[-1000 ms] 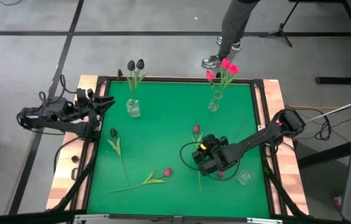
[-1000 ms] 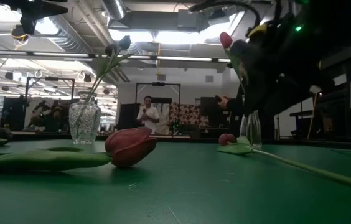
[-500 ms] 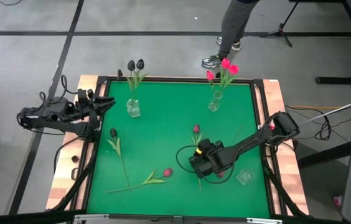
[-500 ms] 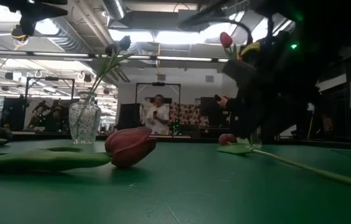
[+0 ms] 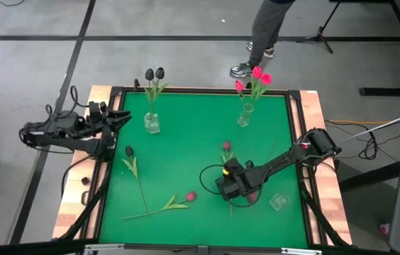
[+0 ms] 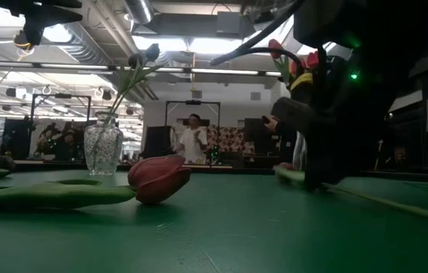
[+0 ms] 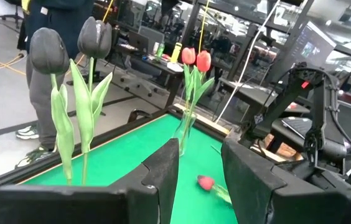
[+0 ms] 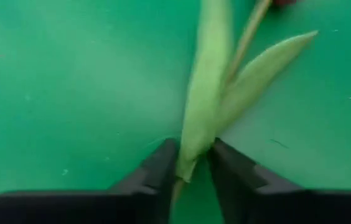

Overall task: Sort flowers into vase by color
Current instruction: Put the middle red flower into the bottom transparent vase

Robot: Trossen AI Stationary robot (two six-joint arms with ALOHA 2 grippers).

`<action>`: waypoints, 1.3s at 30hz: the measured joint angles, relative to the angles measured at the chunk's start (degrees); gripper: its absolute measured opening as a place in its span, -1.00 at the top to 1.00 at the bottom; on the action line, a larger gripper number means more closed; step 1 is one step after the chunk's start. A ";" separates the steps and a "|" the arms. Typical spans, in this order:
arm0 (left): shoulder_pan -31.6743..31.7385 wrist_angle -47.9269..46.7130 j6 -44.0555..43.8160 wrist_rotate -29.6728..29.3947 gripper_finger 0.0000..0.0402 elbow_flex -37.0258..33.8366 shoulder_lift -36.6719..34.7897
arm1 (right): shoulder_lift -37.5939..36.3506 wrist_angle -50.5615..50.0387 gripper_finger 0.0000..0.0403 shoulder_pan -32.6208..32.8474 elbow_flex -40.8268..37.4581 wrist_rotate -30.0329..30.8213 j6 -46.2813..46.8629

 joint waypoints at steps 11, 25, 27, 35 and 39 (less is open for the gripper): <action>0.00 0.02 -0.17 0.00 0.41 0.00 0.00 | -5.05 -2.79 0.96 1.98 -0.09 13.85 1.55; 0.00 0.01 -1.19 -0.18 0.41 0.00 0.00 | -25.74 -23.60 0.97 18.96 -0.09 46.49 8.92; 0.00 0.00 -1.19 -0.70 0.41 0.00 0.00 | -27.90 -26.64 0.97 21.94 -0.07 48.92 8.58; 0.00 0.01 -2.28 -0.81 0.41 0.00 0.00 | -32.68 -39.20 0.97 32.47 -0.06 51.82 15.95; 0.00 0.02 -2.71 -0.86 0.41 0.00 0.00 | -33.36 -42.11 0.96 38.09 -0.07 51.60 19.43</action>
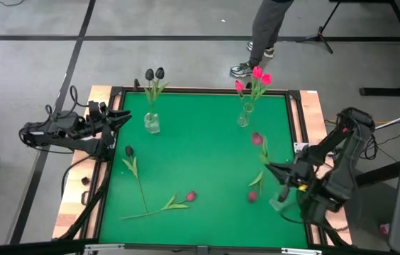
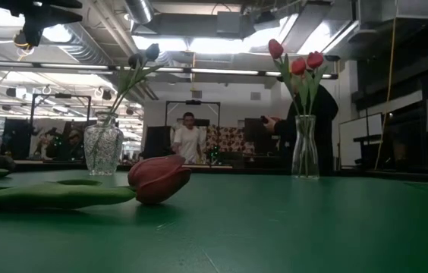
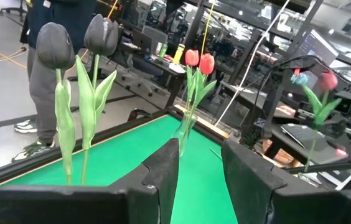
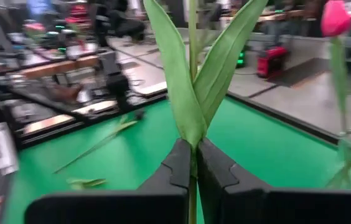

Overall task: Sort flowers into vase by color
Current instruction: Put the middle red flower into the bottom transparent vase

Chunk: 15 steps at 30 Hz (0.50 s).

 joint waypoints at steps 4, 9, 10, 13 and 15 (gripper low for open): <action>0.00 0.00 0.00 -0.41 0.41 0.00 0.00 | -0.23 -0.41 0.96 4.98 0.02 1.56 1.35; 0.00 0.02 -0.20 -1.91 0.41 0.00 0.00 | -0.23 -0.41 0.97 9.63 0.01 5.10 1.34; 0.00 0.02 -0.22 -2.06 0.41 0.00 0.00 | -0.22 -0.39 0.97 10.25 0.00 5.62 1.34; 0.00 0.02 -0.31 -2.61 0.41 0.00 0.00 | -0.11 -0.25 0.95 11.89 -0.14 6.41 1.27; 0.00 0.02 -0.35 -2.94 0.41 0.00 0.00 | 0.01 0.42 0.96 12.62 -1.01 7.06 1.34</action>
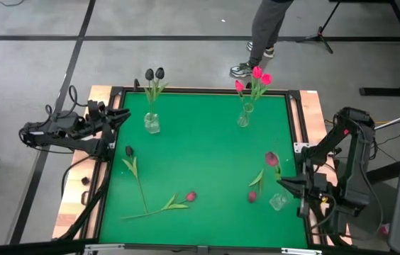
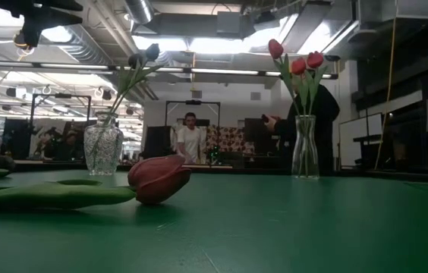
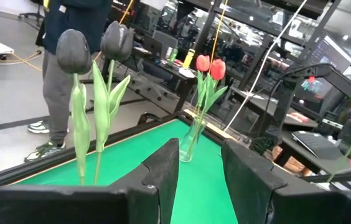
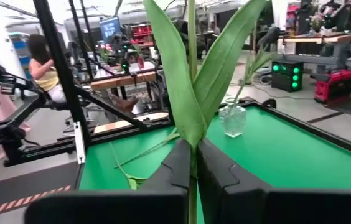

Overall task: Sort flowers into vase by color
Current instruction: Put the middle red flower into the bottom transparent vase

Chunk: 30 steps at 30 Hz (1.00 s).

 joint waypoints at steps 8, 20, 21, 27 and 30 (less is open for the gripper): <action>0.00 0.00 -0.07 -0.44 0.41 0.00 0.00 | 0.04 8.51 0.94 0.83 -8.42 0.84 0.10; 0.00 0.50 -0.07 -0.93 0.41 0.00 0.00 | -0.92 11.82 0.94 -1.17 -11.05 1.15 -0.08; 0.00 0.50 -0.04 -1.03 0.41 0.00 0.00 | -0.80 11.78 0.93 -1.22 -11.01 1.15 -0.35; 0.00 0.50 0.02 -3.45 0.41 0.00 -0.02 | -0.79 11.65 0.96 -0.76 -10.99 1.15 -2.01; 0.00 0.48 0.00 -3.49 0.41 0.00 -0.01 | -0.77 11.58 0.95 -0.08 -11.36 1.14 -2.94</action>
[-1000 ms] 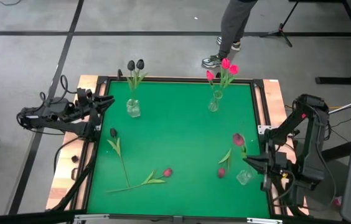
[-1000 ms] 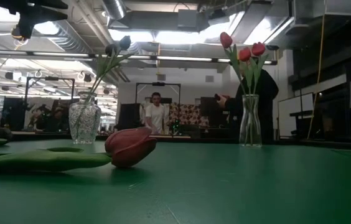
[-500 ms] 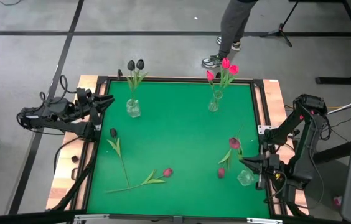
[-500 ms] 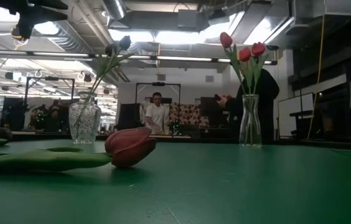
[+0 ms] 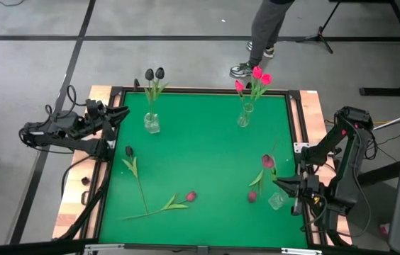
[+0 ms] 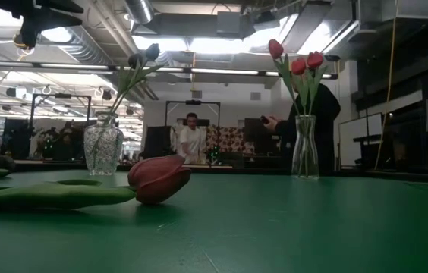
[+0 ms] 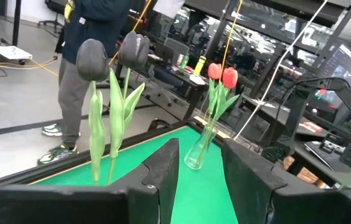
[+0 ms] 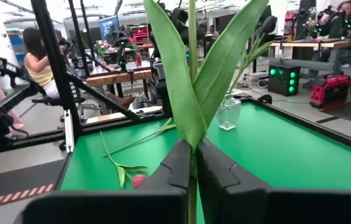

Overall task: Sort flowers into vase by color
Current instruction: Put the middle red flower into the bottom transparent vase

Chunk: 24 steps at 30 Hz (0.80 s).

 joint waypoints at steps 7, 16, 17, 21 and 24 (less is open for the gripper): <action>0.01 -0.02 -0.86 -0.01 0.41 0.00 -0.01 | 2.54 -0.08 0.93 0.17 -0.93 -0.01 -0.41; 0.00 -0.04 -0.98 -0.01 0.41 0.00 -0.01 | 3.45 0.72 0.76 0.10 -0.97 -0.30 2.00; 0.00 -0.02 -0.98 -0.01 0.41 0.00 -0.01 | 3.45 1.09 0.72 0.10 -0.97 -0.30 2.28; 0.00 -0.02 -0.98 -0.01 0.41 0.00 -0.01 | 3.37 2.02 0.53 0.12 -0.95 -0.42 3.08; 0.00 -0.02 -0.98 -0.01 0.41 0.00 -0.01 | 3.32 2.38 0.37 0.17 -0.71 -1.62 4.71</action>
